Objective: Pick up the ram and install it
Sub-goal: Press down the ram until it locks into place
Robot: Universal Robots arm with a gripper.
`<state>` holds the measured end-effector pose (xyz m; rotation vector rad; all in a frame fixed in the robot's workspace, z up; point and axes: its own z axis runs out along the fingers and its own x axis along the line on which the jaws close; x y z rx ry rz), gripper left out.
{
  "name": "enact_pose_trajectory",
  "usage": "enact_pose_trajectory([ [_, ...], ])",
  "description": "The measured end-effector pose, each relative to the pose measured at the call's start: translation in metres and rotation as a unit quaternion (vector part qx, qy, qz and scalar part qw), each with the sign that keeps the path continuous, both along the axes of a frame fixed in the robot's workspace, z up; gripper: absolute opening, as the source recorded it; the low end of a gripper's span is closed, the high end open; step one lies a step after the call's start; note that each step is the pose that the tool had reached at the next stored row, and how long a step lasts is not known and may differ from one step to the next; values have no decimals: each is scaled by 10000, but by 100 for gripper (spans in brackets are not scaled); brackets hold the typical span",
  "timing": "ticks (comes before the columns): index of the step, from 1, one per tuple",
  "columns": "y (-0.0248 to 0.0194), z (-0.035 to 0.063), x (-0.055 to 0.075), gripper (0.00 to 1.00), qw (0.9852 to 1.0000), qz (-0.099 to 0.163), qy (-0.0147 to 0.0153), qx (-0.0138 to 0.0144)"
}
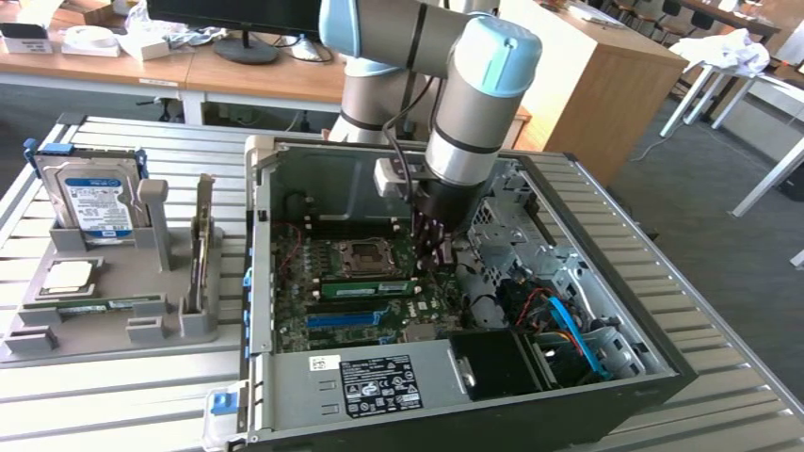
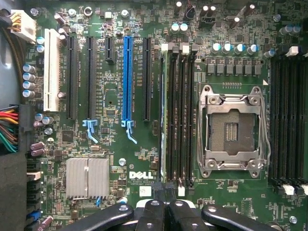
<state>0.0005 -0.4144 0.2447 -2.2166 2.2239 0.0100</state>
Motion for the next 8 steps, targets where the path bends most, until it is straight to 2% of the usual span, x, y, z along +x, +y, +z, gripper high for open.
enact_pose_trajectory([
  [8, 7, -2, 0, 10, 10000, 0, 0, 2],
])
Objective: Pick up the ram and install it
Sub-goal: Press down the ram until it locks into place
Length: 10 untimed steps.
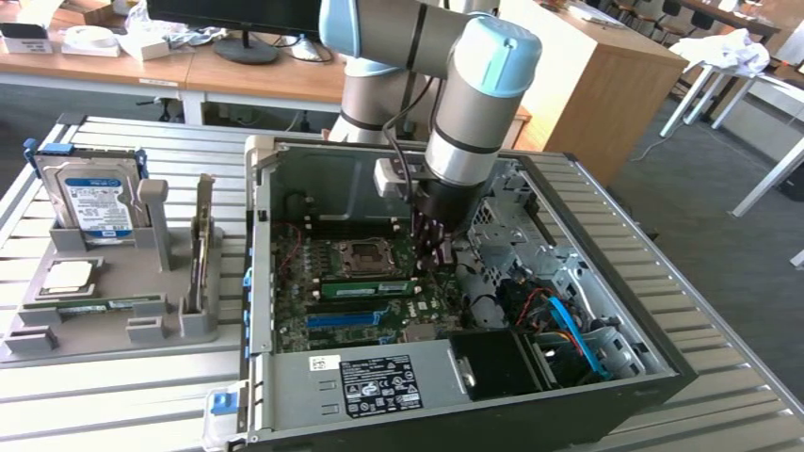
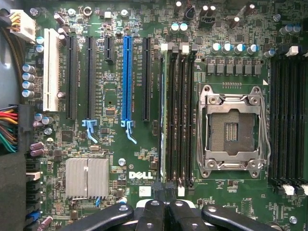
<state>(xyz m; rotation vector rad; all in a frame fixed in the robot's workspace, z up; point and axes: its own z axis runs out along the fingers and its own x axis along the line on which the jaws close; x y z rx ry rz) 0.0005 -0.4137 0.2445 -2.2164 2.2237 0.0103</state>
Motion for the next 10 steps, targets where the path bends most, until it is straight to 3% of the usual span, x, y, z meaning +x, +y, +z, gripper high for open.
enact_pose_trajectory([
  [10, 2, -8, 0, 10, 10000, 0, 0, 0],
])
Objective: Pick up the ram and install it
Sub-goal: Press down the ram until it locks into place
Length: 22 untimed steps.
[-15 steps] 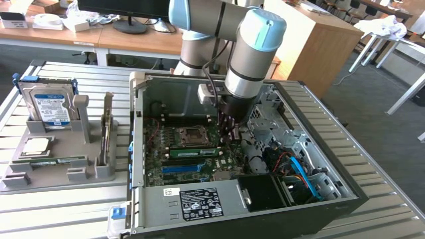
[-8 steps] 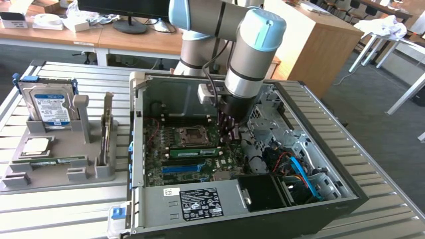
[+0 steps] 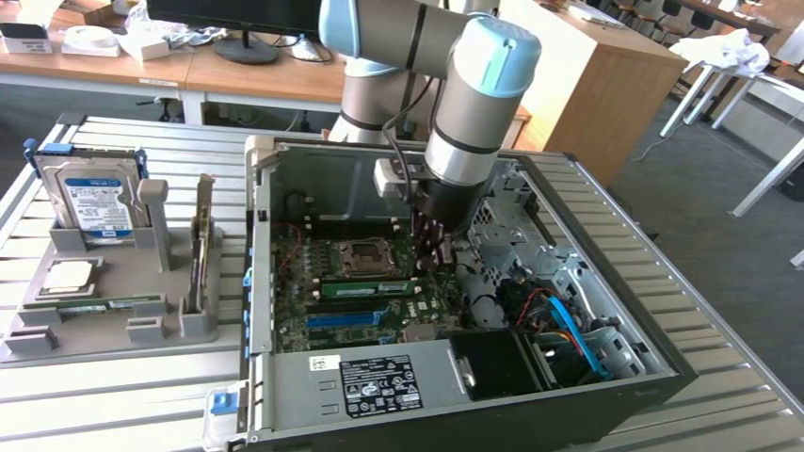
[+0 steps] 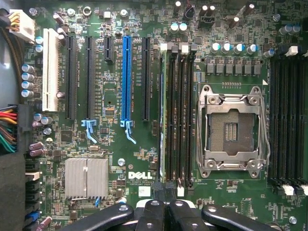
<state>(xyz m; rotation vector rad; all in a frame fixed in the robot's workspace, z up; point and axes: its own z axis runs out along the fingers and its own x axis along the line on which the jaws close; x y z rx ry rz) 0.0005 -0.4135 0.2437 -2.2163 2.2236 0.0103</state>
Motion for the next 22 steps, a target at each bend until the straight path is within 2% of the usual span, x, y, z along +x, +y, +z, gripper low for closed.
enact_pose_trajectory([
  [19, -1, -69, 0, 10, 10000, 0, -2, -2],
  [22, 12, -73, -1, 10, 10000, -1, -3, 0],
])
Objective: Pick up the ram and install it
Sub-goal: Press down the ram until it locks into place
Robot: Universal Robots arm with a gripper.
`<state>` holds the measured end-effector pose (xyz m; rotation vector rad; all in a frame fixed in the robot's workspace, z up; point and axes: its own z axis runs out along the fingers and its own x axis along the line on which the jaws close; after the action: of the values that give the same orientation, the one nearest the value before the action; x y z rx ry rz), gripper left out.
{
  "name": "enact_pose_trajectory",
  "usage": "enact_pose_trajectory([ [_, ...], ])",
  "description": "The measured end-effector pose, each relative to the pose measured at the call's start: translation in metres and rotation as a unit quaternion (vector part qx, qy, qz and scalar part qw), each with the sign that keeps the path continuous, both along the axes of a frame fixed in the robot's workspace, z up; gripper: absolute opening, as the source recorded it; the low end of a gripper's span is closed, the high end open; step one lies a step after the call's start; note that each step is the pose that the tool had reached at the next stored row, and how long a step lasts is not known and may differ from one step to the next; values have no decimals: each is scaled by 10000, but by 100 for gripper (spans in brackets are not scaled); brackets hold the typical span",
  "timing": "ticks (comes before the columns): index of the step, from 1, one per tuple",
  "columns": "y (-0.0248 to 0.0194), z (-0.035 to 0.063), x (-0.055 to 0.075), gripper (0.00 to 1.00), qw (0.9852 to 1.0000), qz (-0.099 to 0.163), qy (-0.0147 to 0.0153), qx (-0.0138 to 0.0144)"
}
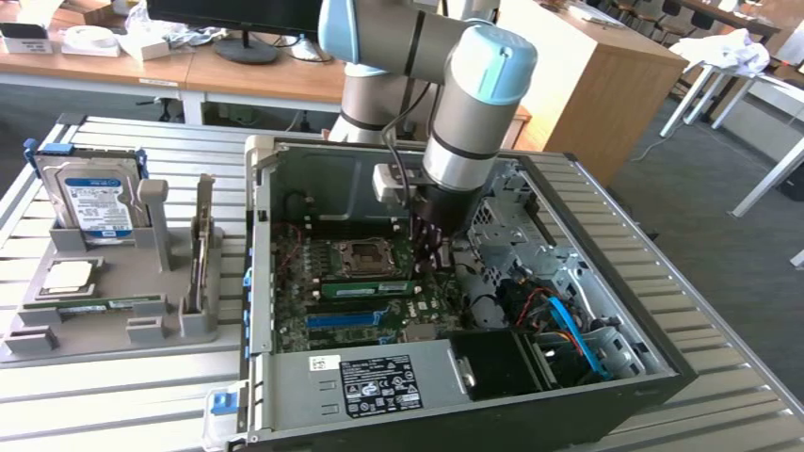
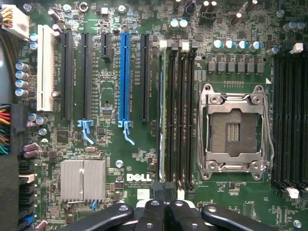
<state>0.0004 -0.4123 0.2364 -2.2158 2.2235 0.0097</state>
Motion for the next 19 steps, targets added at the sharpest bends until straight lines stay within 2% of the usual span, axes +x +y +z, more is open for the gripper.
enact_pose_trajectory([
  [19, 10, -48, 1, 10, 10000, 1, -5, -1],
])
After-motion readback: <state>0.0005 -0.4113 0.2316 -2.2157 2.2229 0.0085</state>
